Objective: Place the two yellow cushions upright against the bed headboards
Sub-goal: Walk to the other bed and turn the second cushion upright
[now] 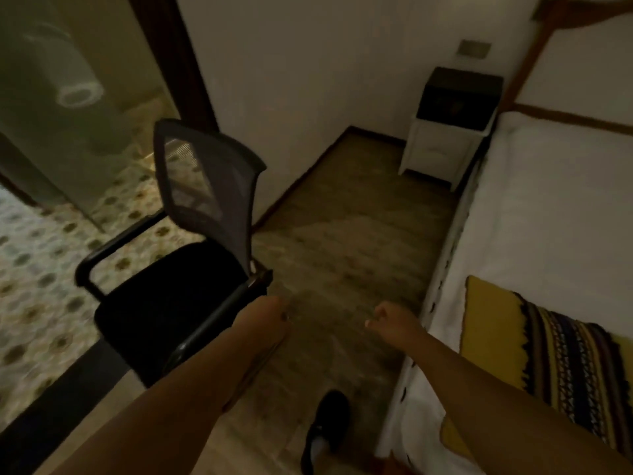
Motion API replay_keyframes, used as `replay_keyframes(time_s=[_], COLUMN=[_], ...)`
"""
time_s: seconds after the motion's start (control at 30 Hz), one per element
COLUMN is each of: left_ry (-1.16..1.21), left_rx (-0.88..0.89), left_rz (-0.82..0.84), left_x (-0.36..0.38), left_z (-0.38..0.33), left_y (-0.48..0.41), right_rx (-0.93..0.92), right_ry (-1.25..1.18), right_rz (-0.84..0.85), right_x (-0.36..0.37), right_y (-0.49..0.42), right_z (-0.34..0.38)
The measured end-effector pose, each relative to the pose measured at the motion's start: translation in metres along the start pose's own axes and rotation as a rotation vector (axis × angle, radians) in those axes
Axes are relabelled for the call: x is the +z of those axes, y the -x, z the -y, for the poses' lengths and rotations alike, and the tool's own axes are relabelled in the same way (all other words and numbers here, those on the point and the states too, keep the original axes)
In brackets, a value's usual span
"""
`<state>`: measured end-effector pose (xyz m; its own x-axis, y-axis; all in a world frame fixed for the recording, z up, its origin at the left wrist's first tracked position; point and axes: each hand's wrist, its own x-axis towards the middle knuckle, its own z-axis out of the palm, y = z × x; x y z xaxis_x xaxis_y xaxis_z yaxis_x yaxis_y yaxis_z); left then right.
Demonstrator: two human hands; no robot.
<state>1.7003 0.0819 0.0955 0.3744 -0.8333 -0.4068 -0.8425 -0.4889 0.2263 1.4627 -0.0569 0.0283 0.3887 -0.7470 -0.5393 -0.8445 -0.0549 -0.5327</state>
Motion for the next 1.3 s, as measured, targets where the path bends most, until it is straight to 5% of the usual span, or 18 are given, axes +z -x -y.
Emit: replay_keyframes(time_s=[0.43, 0.63, 0.83, 1.3], left_ry=[-0.159, -0.196, -0.35, -0.699], left_rx=[0.435, 0.518, 0.848, 1.433], left_rz=[0.179, 0.266, 0.415, 0.59], left_x=[-0.063, -0.041, -0.011, 0.06], left_z=[-0.156, -0.254, -0.356, -0.565], left_y=[-0.193, -0.25, -0.31, -0.299], right_rx=[0.195, 0.335, 0.589, 1.061], right_ry=[-0.213, -0.36, -0.44, -0.801], right_rz=[-0.231, -0.389, -0.474, -0.723], right_x=[-0.114, -0.138, -0.163, -0.166], right_y=[-0.081, -0.074, -0.065, -0.004], right_z=[-0.047, -0.104, -0.157, -0.219])
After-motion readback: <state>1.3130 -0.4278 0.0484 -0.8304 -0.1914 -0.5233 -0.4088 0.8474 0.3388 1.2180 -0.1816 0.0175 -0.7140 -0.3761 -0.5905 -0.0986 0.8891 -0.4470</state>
